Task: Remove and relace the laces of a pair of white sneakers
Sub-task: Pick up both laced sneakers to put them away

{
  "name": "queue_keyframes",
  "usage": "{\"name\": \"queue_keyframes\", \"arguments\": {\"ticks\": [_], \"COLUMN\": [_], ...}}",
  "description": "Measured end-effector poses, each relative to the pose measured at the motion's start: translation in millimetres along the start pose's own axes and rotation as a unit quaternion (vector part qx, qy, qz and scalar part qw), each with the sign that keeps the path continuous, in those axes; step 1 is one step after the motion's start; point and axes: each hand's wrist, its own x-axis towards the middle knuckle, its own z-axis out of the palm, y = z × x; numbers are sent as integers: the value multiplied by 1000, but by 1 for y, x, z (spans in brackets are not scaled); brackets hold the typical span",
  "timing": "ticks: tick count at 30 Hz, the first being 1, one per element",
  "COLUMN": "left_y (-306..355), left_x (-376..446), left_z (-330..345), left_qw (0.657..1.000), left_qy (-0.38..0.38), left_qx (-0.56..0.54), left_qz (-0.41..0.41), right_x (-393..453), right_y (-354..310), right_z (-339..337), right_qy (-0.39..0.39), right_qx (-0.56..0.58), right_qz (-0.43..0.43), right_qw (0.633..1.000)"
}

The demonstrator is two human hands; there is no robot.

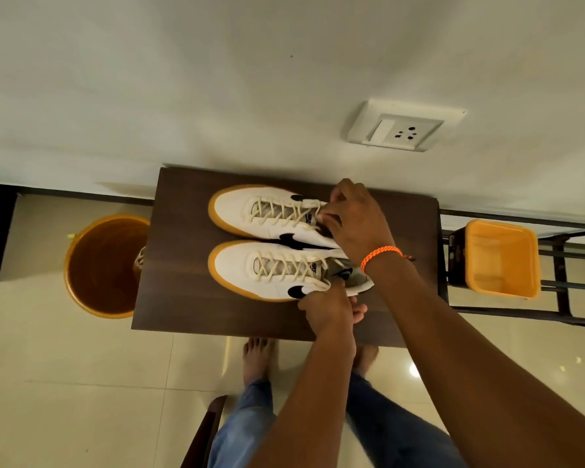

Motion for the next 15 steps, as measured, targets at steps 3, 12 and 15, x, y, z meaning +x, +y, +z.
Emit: {"name": "queue_keyframes", "arguments": {"ticks": [3, 12, 15], "left_y": [2, -8, -22], "left_x": [-2, -3, -23], "left_z": [1, -5, -6], "left_qw": [1000, 995, 980], "left_qy": [2, 82, 117], "left_qx": [-22, 43, 141], "left_qz": [-11, 27, 72], "right_x": [9, -2, -34], "right_y": [1, 12, 21], "right_z": [-8, -29, -55], "right_qy": [33, -139, -83], "right_qx": [40, -23, -14], "right_qz": [55, 105, 134], "right_qw": [997, 984, 987]}}
